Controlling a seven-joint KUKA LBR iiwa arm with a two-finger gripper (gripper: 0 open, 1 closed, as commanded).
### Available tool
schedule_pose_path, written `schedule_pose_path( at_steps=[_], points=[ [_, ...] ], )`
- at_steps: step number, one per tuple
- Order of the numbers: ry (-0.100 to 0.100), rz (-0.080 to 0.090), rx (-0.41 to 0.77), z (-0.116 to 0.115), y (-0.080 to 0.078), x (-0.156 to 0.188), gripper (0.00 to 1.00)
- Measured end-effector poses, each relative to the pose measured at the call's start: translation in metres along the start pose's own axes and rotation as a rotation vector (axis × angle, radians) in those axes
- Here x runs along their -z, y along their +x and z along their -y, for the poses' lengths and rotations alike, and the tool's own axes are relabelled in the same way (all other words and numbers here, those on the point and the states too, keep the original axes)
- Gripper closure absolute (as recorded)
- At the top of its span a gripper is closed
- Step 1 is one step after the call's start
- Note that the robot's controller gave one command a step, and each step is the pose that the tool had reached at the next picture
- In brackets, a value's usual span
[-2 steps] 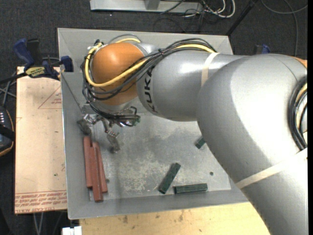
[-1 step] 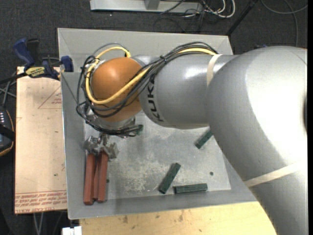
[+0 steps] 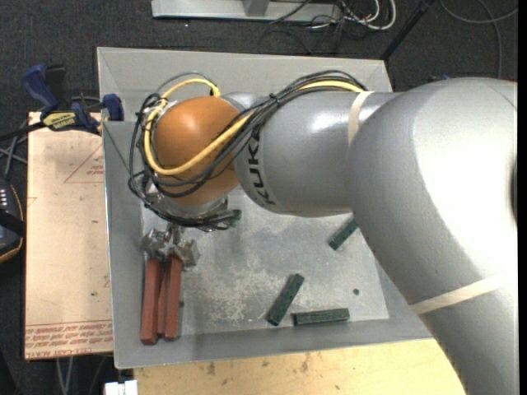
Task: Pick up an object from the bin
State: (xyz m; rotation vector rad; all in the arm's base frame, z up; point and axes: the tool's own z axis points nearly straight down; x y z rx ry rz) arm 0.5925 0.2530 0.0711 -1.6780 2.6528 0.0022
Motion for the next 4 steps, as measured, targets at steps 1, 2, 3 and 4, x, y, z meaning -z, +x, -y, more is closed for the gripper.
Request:
schedule_pose_path(
  at_steps=[1, 2, 3, 4],
  points=[
    [0.0, 0.0, -0.001, 0.0, 0.0, 0.001, 1.0],
    [-0.001, -0.001, -0.001, 0.0, 0.0, 0.005, 1.0],
    [-0.001, -0.002, -0.002, 0.0, 0.0, 0.013, 1.0],
    [0.0, -0.001, -0.002, 0.0, 0.0, 0.021, 1.0]
  ],
)
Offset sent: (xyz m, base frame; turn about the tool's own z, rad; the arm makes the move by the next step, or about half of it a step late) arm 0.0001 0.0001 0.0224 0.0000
